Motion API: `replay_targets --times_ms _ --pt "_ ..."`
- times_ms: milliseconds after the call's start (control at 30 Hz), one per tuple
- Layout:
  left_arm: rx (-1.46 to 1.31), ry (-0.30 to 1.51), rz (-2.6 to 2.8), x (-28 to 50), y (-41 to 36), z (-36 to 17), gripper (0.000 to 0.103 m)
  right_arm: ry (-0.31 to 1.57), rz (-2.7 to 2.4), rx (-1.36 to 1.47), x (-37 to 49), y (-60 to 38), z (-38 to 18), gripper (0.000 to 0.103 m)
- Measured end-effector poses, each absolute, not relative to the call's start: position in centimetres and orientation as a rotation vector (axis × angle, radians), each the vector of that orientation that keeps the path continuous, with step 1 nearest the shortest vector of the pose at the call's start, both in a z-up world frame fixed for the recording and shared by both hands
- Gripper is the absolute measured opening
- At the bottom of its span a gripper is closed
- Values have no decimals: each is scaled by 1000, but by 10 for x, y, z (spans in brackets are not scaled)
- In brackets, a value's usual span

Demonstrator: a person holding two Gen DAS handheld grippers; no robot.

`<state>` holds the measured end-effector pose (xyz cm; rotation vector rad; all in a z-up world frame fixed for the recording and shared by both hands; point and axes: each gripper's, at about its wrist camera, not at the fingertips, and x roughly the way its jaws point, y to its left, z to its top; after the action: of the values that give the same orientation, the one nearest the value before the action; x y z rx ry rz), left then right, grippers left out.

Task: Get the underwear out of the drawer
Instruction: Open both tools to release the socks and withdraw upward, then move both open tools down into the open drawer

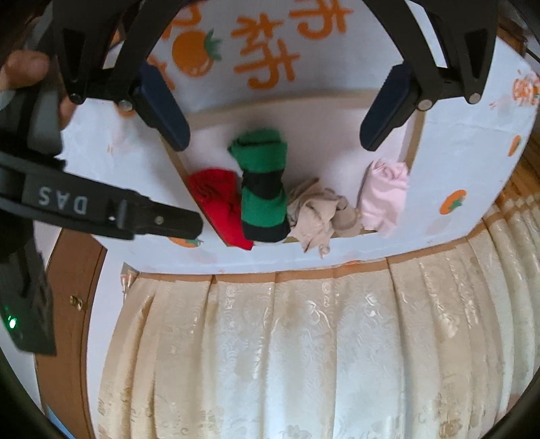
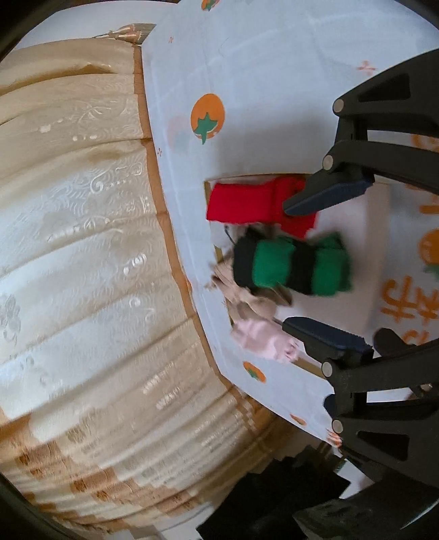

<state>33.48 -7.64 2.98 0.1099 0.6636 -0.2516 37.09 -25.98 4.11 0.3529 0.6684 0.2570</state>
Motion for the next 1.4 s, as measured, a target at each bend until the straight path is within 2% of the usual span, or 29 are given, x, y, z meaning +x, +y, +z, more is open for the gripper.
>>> replay_targets --times_ms 467,1400 --pt "173 651 -249 264 -68 18 102 657 222 234 267 -237 37 65" --pt "232 691 -273 197 -53 -32 102 668 285 325 152 -226 -3 65"
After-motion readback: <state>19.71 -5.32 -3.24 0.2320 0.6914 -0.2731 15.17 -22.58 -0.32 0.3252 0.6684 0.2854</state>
